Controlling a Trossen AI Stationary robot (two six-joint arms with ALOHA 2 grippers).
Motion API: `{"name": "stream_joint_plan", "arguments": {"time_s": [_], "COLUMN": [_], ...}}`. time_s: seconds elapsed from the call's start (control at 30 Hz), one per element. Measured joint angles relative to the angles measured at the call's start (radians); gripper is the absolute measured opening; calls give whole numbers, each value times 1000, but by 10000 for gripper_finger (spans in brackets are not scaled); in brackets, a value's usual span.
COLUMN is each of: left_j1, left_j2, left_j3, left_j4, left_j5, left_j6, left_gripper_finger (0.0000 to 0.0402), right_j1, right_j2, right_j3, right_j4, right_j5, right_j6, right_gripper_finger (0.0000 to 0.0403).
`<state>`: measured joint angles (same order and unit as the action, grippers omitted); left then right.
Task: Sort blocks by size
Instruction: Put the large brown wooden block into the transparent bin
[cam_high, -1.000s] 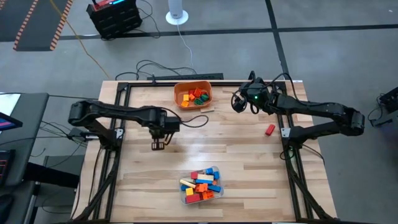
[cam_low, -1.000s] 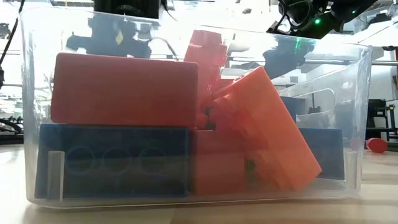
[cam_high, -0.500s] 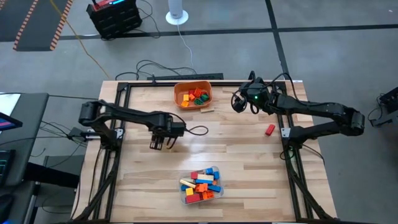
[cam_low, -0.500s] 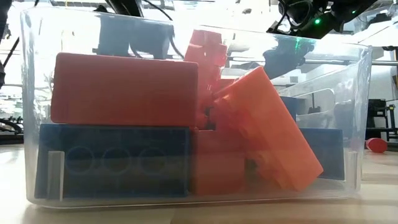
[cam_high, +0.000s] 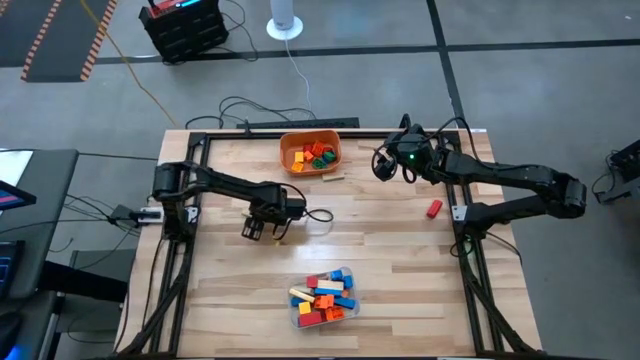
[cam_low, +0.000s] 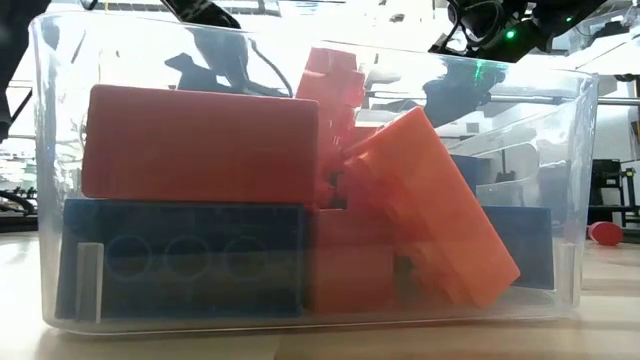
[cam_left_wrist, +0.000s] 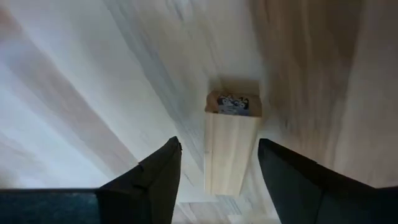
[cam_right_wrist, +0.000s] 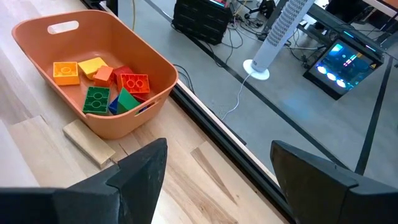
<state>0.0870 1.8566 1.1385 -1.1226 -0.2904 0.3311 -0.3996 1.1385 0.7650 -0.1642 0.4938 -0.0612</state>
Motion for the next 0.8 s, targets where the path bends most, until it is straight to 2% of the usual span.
{"name": "stream_joint_plan", "arguments": {"time_s": [0.17, 0.33, 0.43, 0.53, 0.67, 0.8], "left_j1": [9, 9, 10, 9, 6, -12], "left_j2": [48, 51, 47, 27, -38, -134], "left_j3": [0, 3, 13, 36, 64, 112], "left_j4": [-4, 0, -5, -17, -43, -65], "left_j5": [9, 62, 91, 162, 270, 320], "left_j6": [28, 21, -15, -31, -62, -140], "left_gripper_finger": [171, 102, 99, 99, 99, 99], "right_j1": [0, 0, 0, 0, 0, -7], "right_j2": [0, 0, 0, 0, 0, 0], "right_j3": [0, 0, 0, 0, 0, 0], "right_j4": [0, 0, 0, 0, -9, -18], "right_j5": [0, 0, 0, 0, 0, 0], "right_j6": [0, -3, -3, -3, -3, 0], "right_gripper_finger": [317, 317, 317, 317, 317, 317]}}
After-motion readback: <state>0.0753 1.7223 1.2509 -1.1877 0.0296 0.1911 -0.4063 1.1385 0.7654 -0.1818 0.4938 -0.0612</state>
